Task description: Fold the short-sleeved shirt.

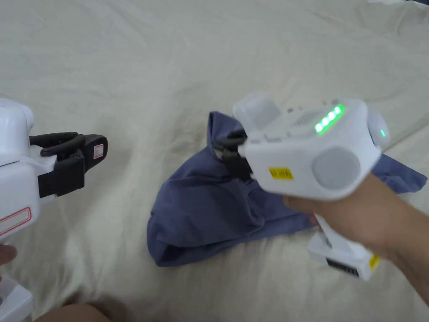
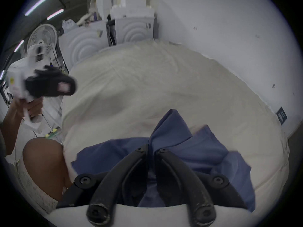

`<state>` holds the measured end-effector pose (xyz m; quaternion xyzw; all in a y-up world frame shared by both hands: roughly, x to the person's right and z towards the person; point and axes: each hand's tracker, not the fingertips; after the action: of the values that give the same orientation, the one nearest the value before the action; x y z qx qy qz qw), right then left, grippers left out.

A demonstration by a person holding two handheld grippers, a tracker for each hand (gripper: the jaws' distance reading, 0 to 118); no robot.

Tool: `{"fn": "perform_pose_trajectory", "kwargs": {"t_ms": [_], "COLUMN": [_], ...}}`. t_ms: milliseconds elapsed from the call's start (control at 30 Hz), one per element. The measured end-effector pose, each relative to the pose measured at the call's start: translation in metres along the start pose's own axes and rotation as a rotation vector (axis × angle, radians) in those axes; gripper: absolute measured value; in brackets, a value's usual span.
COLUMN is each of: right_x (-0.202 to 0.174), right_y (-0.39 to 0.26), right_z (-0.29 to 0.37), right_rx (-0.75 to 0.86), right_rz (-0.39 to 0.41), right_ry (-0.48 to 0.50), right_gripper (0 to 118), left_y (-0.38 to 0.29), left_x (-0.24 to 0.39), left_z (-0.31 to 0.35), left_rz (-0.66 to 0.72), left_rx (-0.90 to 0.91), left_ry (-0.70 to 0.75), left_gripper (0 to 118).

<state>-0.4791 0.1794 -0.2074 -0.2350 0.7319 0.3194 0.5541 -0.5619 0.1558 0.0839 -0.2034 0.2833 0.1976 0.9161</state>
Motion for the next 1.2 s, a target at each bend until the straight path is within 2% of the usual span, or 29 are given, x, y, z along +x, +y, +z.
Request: {"fn": "perform_pose_trajectory", "kwargs": {"t_ms": [233, 333, 367, 400, 433, 467, 500, 567, 667, 733, 800, 867, 967, 1067, 1100, 1200], "right_x": [-0.055, -0.050, -0.051, -0.049, -0.049, -0.048, -0.046, -0.042, -0.039, -0.037, -0.036, -0.035, -0.034, -0.031, -0.030, -0.029], "right_y": [-0.079, -0.093, -0.096, -0.098, -0.101, -0.103, -0.104, -0.106, -0.109, -0.111, -0.112, -0.113, -0.118, -0.122, -0.123, -0.125], "right_z": [0.037, 0.048, 0.049, 0.051, 0.054, 0.055, 0.057, 0.061, 0.063, 0.064, 0.065, 0.066, 0.071, 0.075, 0.076, 0.080], "right_rx": [0.124, 0.176, 0.179, 0.187, 0.198, 0.197, 0.198, 0.213, 0.218, 0.226, 0.235, 0.241, 0.246, 0.246, 0.247, 0.250], "right_rz": [-0.133, -0.223, -0.230, -0.226, -0.232, -0.236, -0.242, -0.259, -0.266, -0.269, -0.278, -0.282, -0.280, -0.294, -0.301, -0.299], "right_ry": [-0.027, -0.019, -0.020, -0.035, -0.044, -0.037, -0.033, -0.040, -0.033, -0.028, -0.023, -0.020, -0.018, -0.010, -0.008, -0.012], "right_gripper": [8, 8, 8, 8, 8, 8, 8, 8, 8, 8, 8, 8, 8, 8, 8, 8], "left_y": [0.043, 0.063, 0.067, 0.072, 0.074, 0.074, 0.074, 0.075, 0.073, 0.070, 0.065, 0.062, 0.058, 0.055, 0.054, 0.054], "left_x": [0.023, 0.042, 0.049, 0.055, 0.062, 0.065, 0.066, 0.066, 0.060, 0.061, 0.063, 0.065, 0.069, 0.083, 0.087, 0.097], "left_z": [-0.044, -0.085, -0.100, -0.118, -0.139, -0.156, -0.172, -0.199, -0.235, -0.249, -0.260, -0.270, -0.276, -0.275, -0.274, -0.263], "left_rz": [-0.082, -0.145, -0.174, -0.210, -0.250, -0.284, -0.301, -0.289, -0.170, -0.148, -0.180, -0.186, -0.168, -0.239, -0.273, -0.348], "left_rx": [-0.012, -0.064, -0.088, -0.139, -0.190, -0.259, -0.314, -0.414, -0.565, -0.649, -0.664, -0.674, -0.686, -0.690, -0.694, -0.671], "left_ry": [-0.079, -0.163, -0.200, -0.218, -0.231, -0.230, -0.241, -0.259, -0.316, -0.362, -0.356, -0.291, -0.324, -0.313, -0.305, -0.305], "left_gripper": [0, 0, 5, 28, 73, 94, 96, 96, 96, 96, 96, 96, 96, 95, 90, 29]}}
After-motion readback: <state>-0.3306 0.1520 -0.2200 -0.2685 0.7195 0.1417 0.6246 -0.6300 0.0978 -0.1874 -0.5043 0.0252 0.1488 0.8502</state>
